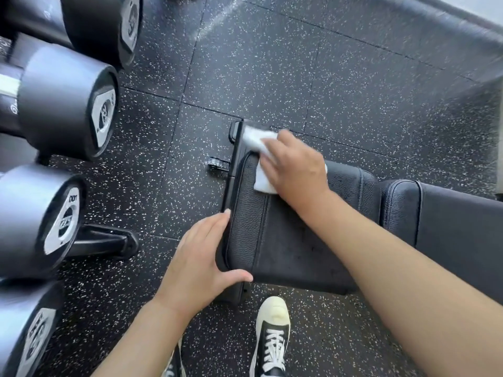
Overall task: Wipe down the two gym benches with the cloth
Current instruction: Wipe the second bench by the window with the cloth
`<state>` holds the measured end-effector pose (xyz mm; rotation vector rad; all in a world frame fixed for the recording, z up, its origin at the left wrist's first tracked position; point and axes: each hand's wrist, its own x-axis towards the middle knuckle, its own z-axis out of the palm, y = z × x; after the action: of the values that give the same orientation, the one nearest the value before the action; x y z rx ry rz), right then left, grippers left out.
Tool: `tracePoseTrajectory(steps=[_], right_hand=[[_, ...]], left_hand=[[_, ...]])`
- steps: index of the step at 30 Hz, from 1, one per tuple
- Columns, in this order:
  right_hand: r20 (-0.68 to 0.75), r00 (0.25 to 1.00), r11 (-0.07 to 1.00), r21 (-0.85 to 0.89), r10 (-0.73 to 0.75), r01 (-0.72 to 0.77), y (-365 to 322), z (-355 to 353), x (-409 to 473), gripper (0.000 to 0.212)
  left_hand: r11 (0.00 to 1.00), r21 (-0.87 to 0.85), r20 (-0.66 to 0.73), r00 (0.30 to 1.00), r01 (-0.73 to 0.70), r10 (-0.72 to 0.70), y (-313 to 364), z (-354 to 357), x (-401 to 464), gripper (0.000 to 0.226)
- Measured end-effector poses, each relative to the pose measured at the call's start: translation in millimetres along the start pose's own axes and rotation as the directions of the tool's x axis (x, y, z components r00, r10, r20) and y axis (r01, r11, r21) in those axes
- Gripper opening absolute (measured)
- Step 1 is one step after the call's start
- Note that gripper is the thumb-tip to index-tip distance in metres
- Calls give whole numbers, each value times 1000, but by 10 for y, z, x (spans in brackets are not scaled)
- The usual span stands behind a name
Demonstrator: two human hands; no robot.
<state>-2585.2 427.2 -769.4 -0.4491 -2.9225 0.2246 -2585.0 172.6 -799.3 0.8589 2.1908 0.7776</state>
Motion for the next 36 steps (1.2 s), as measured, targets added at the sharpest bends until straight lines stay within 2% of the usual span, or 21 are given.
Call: tracePoseTrajectory(steps=[2, 4, 6, 10, 13, 16, 18, 20, 23, 26, 29, 31, 33, 36], right_hand=[[-18, 991, 991, -4, 134, -134, -62, 43, 96, 17], [-25, 990, 990, 24, 139, -139, -201, 45, -78, 14], [-8, 999, 997, 60, 53, -53, -388, 29, -450, 13], [105, 978, 980, 104, -180, 170, -660, -8, -1280, 23], [124, 947, 944, 187, -297, 272, -506, -103, -1412, 21], [96, 919, 915, 178, -383, 363, -222, -158, -1146, 22], [38, 962, 956, 133, -269, 262, -11, -152, -851, 21], [-8, 999, 995, 87, -54, 54, 180, -149, -509, 22], [-25, 961, 960, 61, 277, -275, 292, -100, -188, 19], [-33, 948, 945, 103, 315, -311, 90, -14, -275, 19], [-43, 980, 973, 129, 197, -190, 69, -49, -631, 28], [-53, 988, 987, 89, 143, -138, 282, -106, -819, 29], [-89, 961, 965, 23, 261, -260, 636, -194, -962, 27], [-138, 860, 870, 28, 492, -493, 977, -286, -1047, 23]], left_hand=[[1000, 7, 5, 1000, 4, -4, 3, 5, -6, 127], [1000, 21, 3, 1000, 18, -18, 10, 9, -15, 127], [998, 43, 0, 999, 40, -40, 28, 6, -19, 123], [998, 59, -4, 1000, 20, -20, 80, 45, -72, 96], [997, 75, 39, 999, 32, -35, 105, 88, -140, 110], [994, 104, 32, 999, 16, -20, 147, 6, -124, 115], [992, 123, 17, 999, -32, 30, 220, -82, -50, 111], [988, 138, -8, 997, -71, 73, 324, -141, 70, 99], [985, 157, -53, 996, -66, 75, 456, -122, 377, 77], [998, 55, -137, 990, 19, -11, 508, -81, 664, 66], [994, -76, -216, 972, 78, -93, 661, 157, 802, 65], [991, -63, -297, 946, 115, -129, 692, 274, 773, 63], [991, -46, -332, 933, 129, -136, 681, 331, 777, 61], [992, -53, -361, 924, 119, -130, 652, 331, 785, 62]])
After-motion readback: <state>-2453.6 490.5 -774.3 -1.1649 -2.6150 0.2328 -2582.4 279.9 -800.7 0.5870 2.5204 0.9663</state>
